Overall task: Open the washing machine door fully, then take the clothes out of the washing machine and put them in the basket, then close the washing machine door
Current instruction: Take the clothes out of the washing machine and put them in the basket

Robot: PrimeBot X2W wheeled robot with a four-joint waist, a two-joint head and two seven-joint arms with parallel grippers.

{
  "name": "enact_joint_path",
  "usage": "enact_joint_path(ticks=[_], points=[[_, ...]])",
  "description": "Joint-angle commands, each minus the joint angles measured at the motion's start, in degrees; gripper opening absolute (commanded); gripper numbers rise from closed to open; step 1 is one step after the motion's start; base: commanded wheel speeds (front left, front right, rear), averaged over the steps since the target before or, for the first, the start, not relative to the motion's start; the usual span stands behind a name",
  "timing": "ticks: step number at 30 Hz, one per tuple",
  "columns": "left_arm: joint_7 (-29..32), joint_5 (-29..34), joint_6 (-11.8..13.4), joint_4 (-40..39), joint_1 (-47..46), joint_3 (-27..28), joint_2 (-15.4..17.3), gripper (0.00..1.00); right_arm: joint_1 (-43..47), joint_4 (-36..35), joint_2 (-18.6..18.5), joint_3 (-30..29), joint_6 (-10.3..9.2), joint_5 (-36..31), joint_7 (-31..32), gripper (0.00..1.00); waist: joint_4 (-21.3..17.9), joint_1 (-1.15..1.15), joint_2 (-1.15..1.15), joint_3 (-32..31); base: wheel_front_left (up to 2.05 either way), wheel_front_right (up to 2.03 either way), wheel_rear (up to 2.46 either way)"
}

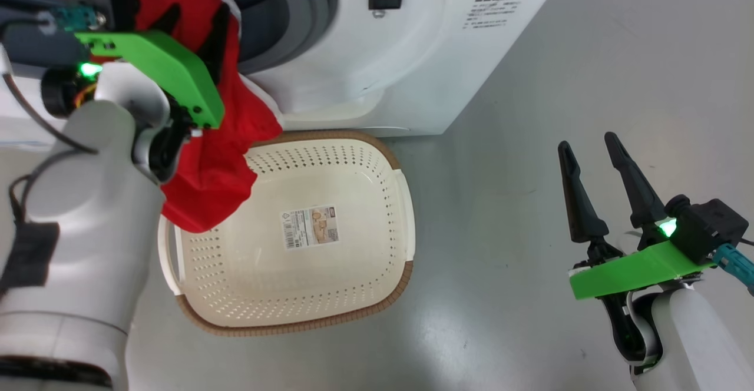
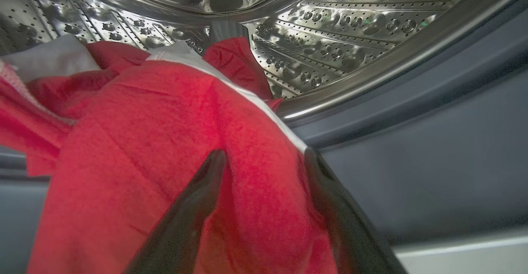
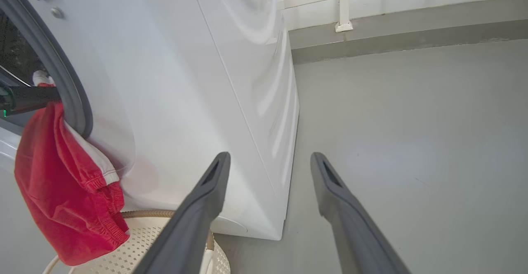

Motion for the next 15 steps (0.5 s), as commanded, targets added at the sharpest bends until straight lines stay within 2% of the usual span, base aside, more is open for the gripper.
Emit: enact_joint_path(ticks=[1,9,11,13,15], points=[[0.19,-0.67,-0.31,0.51,-2.05,0.35,3.07,1.0,-0.22,-1.44,0.39,1.58,0.36,0.07,-0.37,1.0,-0.47,0.0,0.0,0.48,0.0,0.0,0.0],[-0.06,-1.94,-0.32,6.88,-5.16,-2.65,3.1,1.0,-0.65,-1.51,0.79,1.54,0.36,0.15,-0.37,1.0,-1.45,0.0,0.0,1.03,0.0,0.0,0.0],[0.01,-2.15,-0.32,7.36,-5.35,-3.13,3.09,0.97,-0.68,-1.52,0.84,1.53,0.36,0.15,-0.37,1.0,-1.54,0.0,0.0,1.04,0.0,0.0,0.0],[-0.37,-2.34,-0.32,8.12,-5.73,-4.07,3.26,0.38,-0.72,-1.56,0.9,1.5,0.36,0.16,-0.37,1.0,-1.59,0.0,0.0,1.07,0.0,0.0,0.0],[-0.86,-2.78,-0.32,8.7,-5.99,-4.78,3.27,0.01,-0.69,-1.63,0.94,1.37,0.36,0.12,-0.37,1.0,-1.53,0.0,0.0,1.04,0.0,0.0,0.0]])
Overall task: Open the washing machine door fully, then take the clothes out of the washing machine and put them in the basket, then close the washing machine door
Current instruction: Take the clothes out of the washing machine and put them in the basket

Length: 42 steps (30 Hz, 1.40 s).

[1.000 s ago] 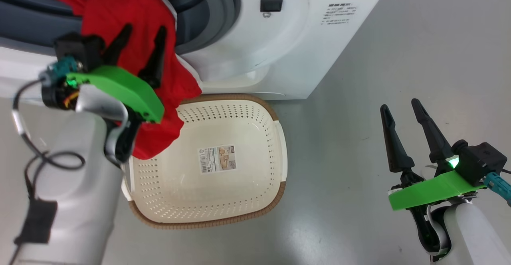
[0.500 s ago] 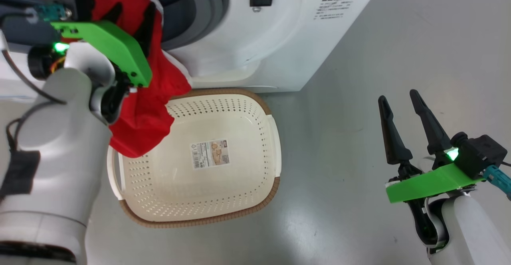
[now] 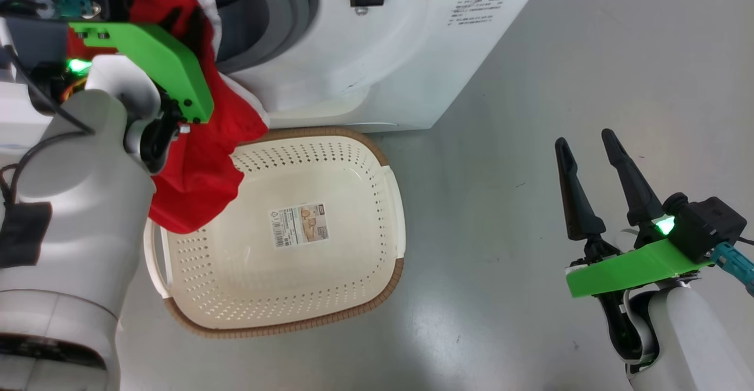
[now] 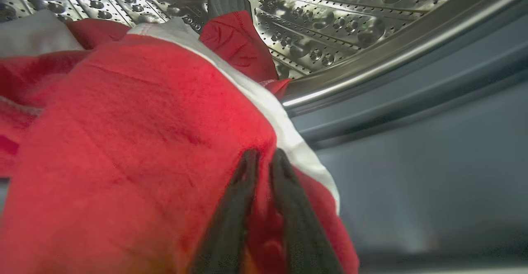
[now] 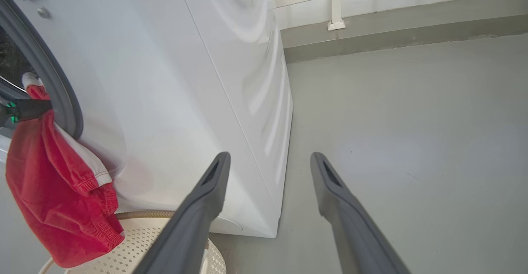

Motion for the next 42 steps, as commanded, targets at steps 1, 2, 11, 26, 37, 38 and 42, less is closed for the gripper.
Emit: enact_joint_path(ticks=[1,2,11,26,37,38,42], points=[[-0.69,-0.44,-0.31,-0.57,-0.83,0.39,2.59,0.0,-0.23,-1.52,0.18,1.28,0.36,0.07,-0.37,1.0,0.09,0.0,0.0,0.0,0.0,0.0,0.0],[-1.09,-0.71,-0.31,-0.45,-0.92,0.07,2.6,0.0,-0.2,-1.57,0.19,1.21,0.36,0.03,-0.37,1.0,0.18,0.0,0.0,0.0,0.0,0.0,0.0],[-7.75,-3.34,-0.31,-0.79,0.57,-2.28,2.82,0.0,0.06,-1.5,0.2,0.99,0.36,-0.29,-0.37,1.0,1.27,0.0,0.0,-0.87,0.0,0.0,0.0],[-17.45,-5.51,0.07,-11.45,12.46,-1.38,3.81,0.0,2.07,-1.37,-0.1,0.6,0.36,-0.15,-0.37,1.0,3.09,0.0,0.0,-3.41,0.0,0.0,0.0],[-17.49,0.08,2.5,-29.75,30.22,7.37,2.01,0.0,3.35,-1.24,-0.33,1.0,0.36,-0.07,-0.37,1.0,3.73,0.0,0.0,-5.16,0.0,0.0,0.0],[-17.49,0.24,2.49,-30.72,31.62,7.99,1.69,0.0,3.43,-1.21,-0.37,1.04,0.36,-0.06,-0.37,1.0,3.75,0.0,0.0,-5.27,0.0,0.0,0.0],[-17.49,0.56,2.27,-33.14,35.63,9.44,0.58,0.0,3.62,-1.19,-0.44,1.21,0.36,-0.02,-0.37,1.0,3.71,0.0,0.0,-5.56,0.0,0.0,0.0]])
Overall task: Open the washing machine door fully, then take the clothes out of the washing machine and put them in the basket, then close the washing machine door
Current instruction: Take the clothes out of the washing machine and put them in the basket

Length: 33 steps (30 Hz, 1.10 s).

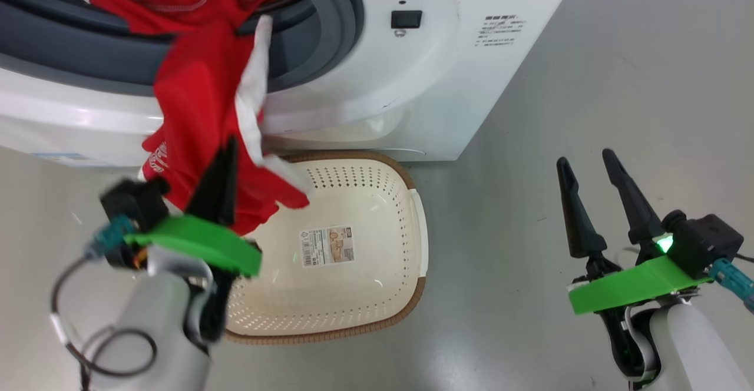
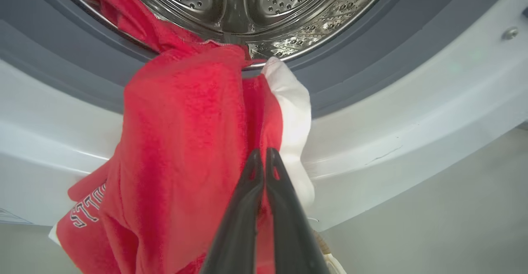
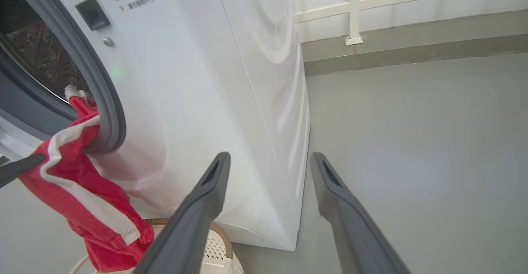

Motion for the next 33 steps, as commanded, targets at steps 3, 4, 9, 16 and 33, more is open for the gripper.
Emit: enact_joint_path(ticks=[3,4,9,16,33], points=[[-0.68,0.69,-0.2,-2.26,4.69,1.94,0.45,0.0,1.47,-1.16,-0.31,1.58,0.36,0.0,-0.37,1.0,-0.11,0.0,0.0,-0.17,0.0,0.0,0.0],[-0.68,0.42,-0.4,-2.16,5.71,1.84,0.08,0.0,1.47,-1.12,-0.33,1.65,0.36,-0.01,-0.37,1.0,-0.18,0.0,0.0,-0.19,0.0,0.0,0.0],[-0.68,0.07,-1.18,0.33,8.37,0.13,-0.77,0.0,1.36,-1.18,-0.38,1.57,0.36,0.04,-0.37,1.0,-0.37,0.0,0.0,0.3,0.0,0.0,0.0],[-0.68,-0.96,-2.04,6.24,6.95,-1.52,-1.64,0.0,0.73,-1.4,-0.32,1.34,0.36,-0.01,-0.37,1.0,-0.47,0.0,0.0,1.62,0.0,0.0,0.0],[0.08,-7.48,-2.45,25.42,-1.91,-13.65,-2.89,0.0,-2.01,-2.31,0.11,1.33,0.36,-0.1,-0.37,1.0,-2.85,0.0,0.0,7.2,0.0,0.0,0.0]])
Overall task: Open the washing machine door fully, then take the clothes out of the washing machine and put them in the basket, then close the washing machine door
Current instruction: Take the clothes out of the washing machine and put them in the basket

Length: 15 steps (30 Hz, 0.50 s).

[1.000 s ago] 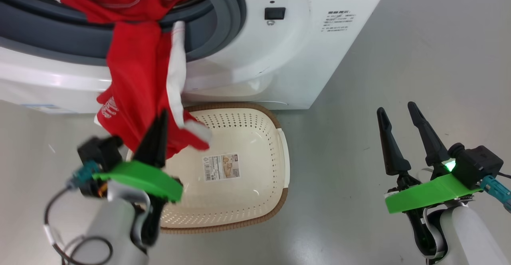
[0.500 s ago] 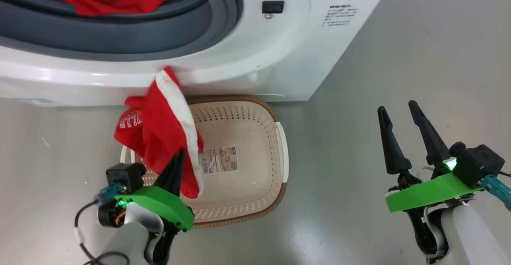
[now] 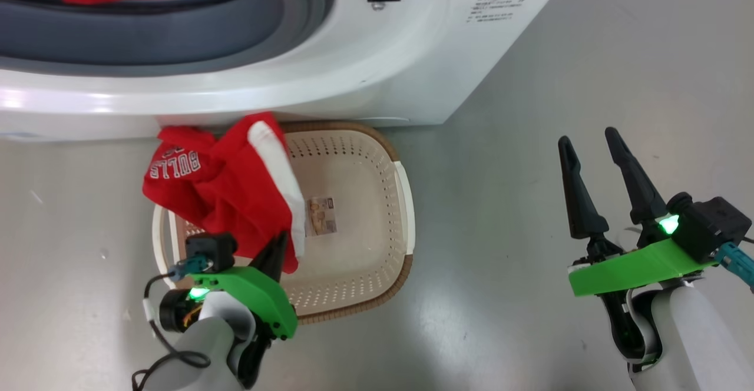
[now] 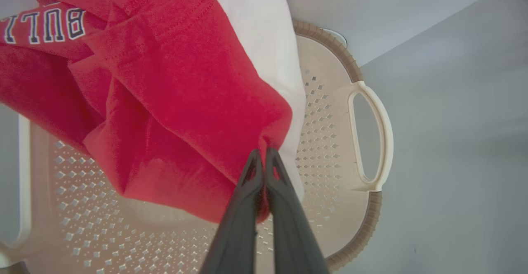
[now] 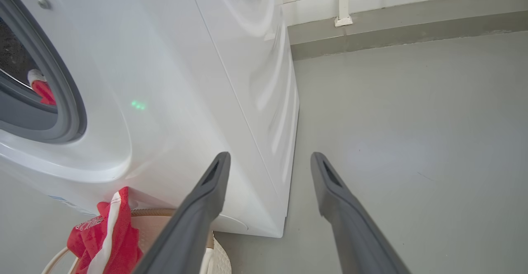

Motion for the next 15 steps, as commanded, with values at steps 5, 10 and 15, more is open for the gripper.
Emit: enact_joint_path(ticks=[5,10,15], points=[[1.77,-4.64,-0.37,1.29,-1.07,-3.2,0.71,0.0,-0.5,-1.77,0.32,1.3,0.36,-0.16,-0.37,1.0,-0.97,0.0,0.0,2.11,0.0,0.0,0.0],[2.83,-8.59,-0.37,1.92,-2.84,-7.48,0.74,0.0,-1.24,-2.11,0.49,1.16,0.36,-0.29,-0.37,1.0,-1.09,0.0,0.0,3.5,0.0,0.0,0.0],[1.94,-11.07,-0.37,4.32,-5.53,-9.64,1.52,0.0,-1.81,-2.33,0.55,0.95,0.36,-0.51,-0.37,1.0,-1.08,0.0,0.0,4.49,0.0,0.0,0.0]])
